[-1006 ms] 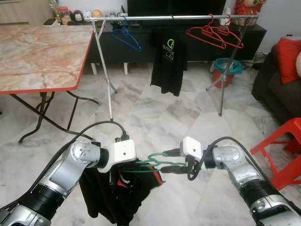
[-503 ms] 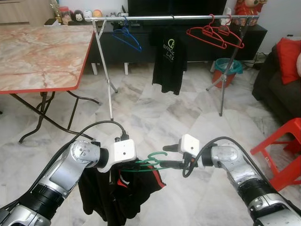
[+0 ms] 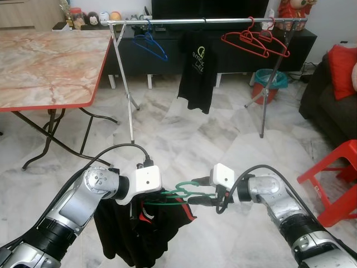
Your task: Hang hanger
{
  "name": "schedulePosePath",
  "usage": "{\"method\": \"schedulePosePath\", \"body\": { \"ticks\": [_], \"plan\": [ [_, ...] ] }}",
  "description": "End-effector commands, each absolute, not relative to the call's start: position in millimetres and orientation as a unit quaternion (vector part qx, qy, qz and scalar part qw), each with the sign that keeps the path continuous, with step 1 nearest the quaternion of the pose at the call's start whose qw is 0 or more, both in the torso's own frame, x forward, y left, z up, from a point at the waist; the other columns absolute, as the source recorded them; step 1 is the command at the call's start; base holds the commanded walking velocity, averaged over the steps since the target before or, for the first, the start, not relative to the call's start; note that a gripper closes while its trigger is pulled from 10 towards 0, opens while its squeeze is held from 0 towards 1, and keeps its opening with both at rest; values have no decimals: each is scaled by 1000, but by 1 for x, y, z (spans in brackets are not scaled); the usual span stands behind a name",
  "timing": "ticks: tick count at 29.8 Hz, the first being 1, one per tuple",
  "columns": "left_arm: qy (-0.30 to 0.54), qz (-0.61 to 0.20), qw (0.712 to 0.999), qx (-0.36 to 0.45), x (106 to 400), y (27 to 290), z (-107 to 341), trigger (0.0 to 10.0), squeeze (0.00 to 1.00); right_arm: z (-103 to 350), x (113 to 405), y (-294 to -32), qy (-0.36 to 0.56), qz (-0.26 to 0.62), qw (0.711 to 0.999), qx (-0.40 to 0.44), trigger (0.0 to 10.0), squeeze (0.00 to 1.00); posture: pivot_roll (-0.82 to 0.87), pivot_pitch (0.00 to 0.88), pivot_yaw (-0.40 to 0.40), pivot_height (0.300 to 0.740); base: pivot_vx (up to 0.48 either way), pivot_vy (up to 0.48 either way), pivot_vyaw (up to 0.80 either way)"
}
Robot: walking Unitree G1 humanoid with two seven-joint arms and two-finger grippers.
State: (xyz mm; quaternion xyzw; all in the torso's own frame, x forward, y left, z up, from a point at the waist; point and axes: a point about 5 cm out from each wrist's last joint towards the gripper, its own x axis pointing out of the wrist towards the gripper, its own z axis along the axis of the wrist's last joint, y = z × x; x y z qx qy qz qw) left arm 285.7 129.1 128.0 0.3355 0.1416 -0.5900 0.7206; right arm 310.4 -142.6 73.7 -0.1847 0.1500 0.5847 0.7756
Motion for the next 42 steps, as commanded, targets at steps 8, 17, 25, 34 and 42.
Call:
{"method": "schedulePosePath", "body": {
  "ticks": [8, 17, 25, 34, 42],
  "plan": [
    [134, -594, 718, 336, 285, 126, 132, 0, 0, 71, 309, -140, 152, 587, 773, -185, 0, 0, 55, 0, 8, 740, 0, 0, 0],
    [136, -596, 717, 335, 284, 126, 132, 0, 0, 67, 307, -139, 157, 589, 772, -180, 0, 0, 58, 0, 8, 740, 0, 0, 0],
    [137, -597, 716, 334, 284, 126, 132, 0, 0, 67, 307, -138, 156, 591, 772, -177, 0, 0, 60, 0, 8, 740, 0, 0, 0],
    [139, -599, 716, 331, 283, 125, 131, 0, 0, 66, 306, -137, 156, 594, 771, -171, 0, 0, 58, 0, 10, 740, 0, 0, 0],
    [137, -599, 717, 329, 283, 125, 133, 0, 0, 66, 306, -135, 153, 595, 772, -166, 0, 0, 60, 0, 12, 740, 0, 0, 0]
  ]
}}
